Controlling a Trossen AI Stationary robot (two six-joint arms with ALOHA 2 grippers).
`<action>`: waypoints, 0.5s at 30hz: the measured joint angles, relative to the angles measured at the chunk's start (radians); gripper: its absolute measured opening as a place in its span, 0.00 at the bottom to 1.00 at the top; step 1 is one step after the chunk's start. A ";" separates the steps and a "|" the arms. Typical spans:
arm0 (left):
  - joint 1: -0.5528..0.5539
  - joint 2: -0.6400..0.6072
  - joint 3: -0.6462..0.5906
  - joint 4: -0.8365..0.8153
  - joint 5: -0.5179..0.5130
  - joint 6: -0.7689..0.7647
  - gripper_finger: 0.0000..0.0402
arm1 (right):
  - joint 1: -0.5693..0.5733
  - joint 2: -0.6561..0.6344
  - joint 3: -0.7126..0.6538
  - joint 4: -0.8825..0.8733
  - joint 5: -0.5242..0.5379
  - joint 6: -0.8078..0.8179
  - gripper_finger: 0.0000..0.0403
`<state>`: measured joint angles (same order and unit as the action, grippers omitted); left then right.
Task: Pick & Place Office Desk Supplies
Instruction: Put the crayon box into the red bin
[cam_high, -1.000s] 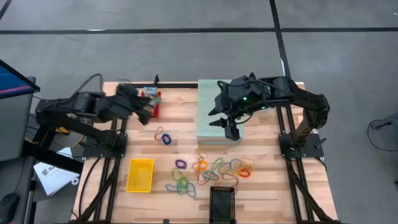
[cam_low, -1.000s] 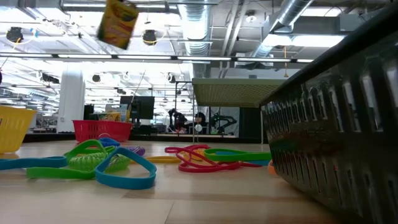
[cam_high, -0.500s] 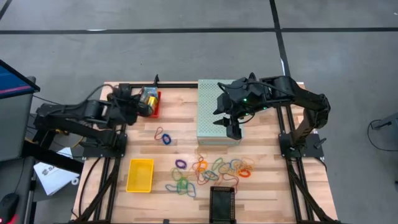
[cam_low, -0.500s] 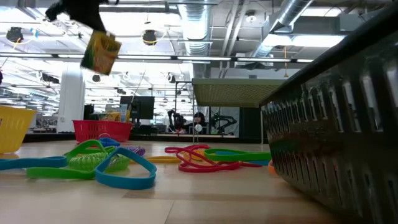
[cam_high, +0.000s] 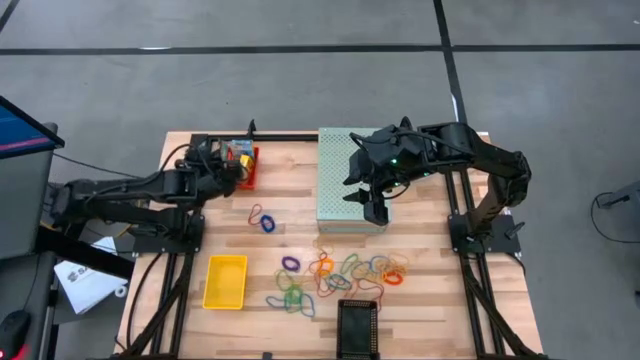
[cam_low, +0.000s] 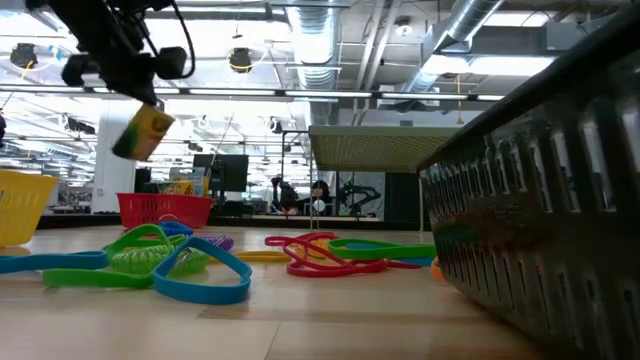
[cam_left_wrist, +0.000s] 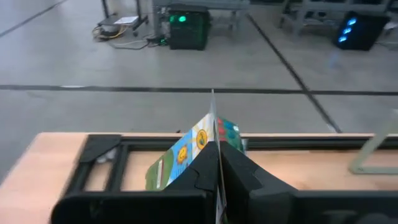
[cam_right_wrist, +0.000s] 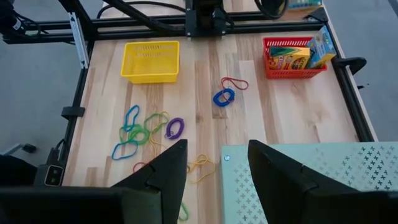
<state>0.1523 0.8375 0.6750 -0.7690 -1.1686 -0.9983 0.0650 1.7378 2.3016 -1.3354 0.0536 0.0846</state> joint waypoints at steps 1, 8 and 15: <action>0.008 -0.005 -0.017 0.047 0.004 0.039 0.00 | 0.000 0.000 0.000 0.000 0.000 0.003 0.41; 0.124 -0.021 -0.102 0.289 0.072 0.237 0.00 | 0.006 0.000 0.000 0.001 -0.004 0.032 0.41; 0.247 -0.024 -0.164 0.542 0.199 0.455 0.00 | 0.016 0.000 -0.001 0.004 -0.005 0.056 0.42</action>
<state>0.3991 0.8139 0.5106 -0.2267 -0.9693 -0.5429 0.0806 1.7382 2.3009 -1.3315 0.0486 0.1403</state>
